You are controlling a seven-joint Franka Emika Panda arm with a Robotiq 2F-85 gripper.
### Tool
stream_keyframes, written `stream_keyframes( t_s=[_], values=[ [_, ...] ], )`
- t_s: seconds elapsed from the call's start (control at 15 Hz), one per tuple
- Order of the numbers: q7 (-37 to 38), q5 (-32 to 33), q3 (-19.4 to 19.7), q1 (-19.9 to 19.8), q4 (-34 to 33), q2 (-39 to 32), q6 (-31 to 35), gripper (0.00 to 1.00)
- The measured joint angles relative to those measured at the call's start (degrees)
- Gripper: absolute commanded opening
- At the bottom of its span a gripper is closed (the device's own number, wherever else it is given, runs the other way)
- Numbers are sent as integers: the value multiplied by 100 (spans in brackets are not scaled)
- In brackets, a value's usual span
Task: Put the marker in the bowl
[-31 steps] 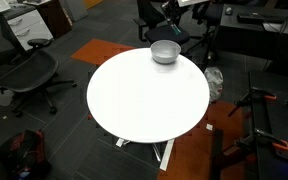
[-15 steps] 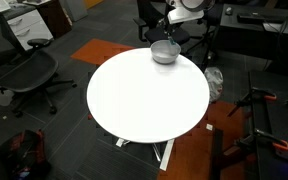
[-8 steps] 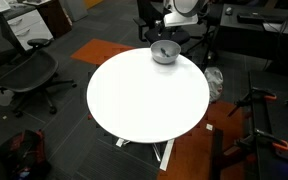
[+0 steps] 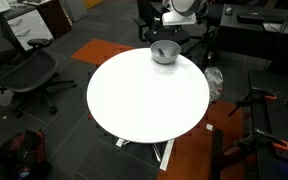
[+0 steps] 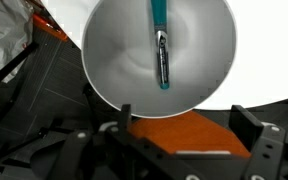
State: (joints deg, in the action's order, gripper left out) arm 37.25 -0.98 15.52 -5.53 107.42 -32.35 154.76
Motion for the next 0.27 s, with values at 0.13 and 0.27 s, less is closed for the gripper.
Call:
stream_keyframes(
  t_s=[0.13,0.27],
  values=[
    [0,-33,5,3,-4,-6,20,100],
    [0,-33,7,4,-4,-22,20,100]
  ],
)
